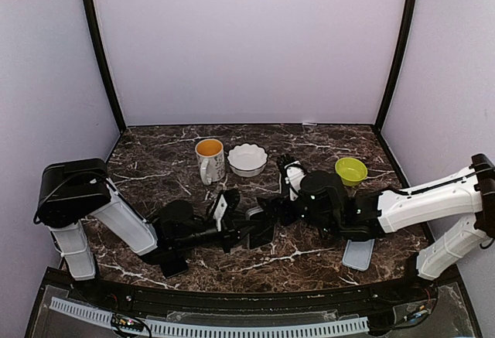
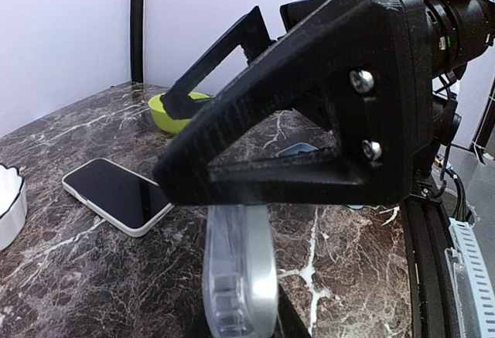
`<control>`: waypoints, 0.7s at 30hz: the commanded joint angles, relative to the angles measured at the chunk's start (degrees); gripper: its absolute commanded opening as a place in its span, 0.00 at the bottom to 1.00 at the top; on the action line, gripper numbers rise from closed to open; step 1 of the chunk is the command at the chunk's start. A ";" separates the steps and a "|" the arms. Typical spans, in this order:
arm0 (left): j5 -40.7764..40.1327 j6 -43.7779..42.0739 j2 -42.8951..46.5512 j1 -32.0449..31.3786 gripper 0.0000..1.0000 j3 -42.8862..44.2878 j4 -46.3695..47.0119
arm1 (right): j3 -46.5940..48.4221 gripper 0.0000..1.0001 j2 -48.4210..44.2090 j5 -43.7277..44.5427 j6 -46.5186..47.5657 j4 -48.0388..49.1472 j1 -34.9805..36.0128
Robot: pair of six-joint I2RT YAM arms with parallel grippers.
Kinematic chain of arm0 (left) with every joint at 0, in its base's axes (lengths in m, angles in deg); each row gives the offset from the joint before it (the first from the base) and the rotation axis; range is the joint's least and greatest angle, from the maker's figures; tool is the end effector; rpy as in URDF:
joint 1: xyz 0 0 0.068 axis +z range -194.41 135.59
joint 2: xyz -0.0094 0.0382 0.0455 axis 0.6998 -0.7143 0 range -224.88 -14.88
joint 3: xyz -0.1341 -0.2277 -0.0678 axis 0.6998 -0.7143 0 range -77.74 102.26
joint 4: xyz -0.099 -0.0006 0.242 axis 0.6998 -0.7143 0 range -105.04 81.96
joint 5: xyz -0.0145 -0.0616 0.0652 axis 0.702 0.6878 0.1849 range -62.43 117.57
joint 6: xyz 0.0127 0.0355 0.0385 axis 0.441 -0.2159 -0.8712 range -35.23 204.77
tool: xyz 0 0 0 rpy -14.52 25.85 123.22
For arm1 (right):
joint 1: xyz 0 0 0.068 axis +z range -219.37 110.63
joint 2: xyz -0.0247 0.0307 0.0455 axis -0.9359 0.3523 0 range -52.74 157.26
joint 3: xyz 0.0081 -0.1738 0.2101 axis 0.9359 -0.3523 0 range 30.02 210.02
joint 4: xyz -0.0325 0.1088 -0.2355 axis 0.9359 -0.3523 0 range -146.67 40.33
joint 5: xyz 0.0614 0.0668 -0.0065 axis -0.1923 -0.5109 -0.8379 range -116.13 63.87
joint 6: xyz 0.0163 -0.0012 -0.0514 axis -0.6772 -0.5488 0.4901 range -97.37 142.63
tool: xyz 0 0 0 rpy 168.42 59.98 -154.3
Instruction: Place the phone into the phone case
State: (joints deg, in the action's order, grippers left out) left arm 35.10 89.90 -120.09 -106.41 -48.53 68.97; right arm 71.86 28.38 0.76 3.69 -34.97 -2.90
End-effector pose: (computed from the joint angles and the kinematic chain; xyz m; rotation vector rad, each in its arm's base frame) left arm 0.1443 -0.2812 0.1470 0.8791 1.3925 -1.0145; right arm 0.1358 0.2714 0.2216 -0.5151 1.9179 0.5101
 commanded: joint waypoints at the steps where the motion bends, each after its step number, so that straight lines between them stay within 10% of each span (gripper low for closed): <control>1: 1.24 -0.72 1.97 -0.23 0.18 1.47 1.81 | -1.33 0.89 3.54 1.24 1.52 -6.09 1.02; 15: 1.29 -1.43 5.58 -0.23 0.00 1.45 -1.88 | 1.70 0.94 -0.82 2.82 4.50 -10.33 1.46; 21: 5.48 -1.05 9.84 -0.24 0.00 3.03 -6.38 | 3.13 0.99 -13.48 -23.81 13.42 -17.50 -5.09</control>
State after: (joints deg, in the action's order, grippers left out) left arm 36.54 89.44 -116.02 -106.45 -48.00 61.94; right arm 73.52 22.28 -3.06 10.14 -45.14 -3.46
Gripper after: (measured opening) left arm 0.095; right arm 0.984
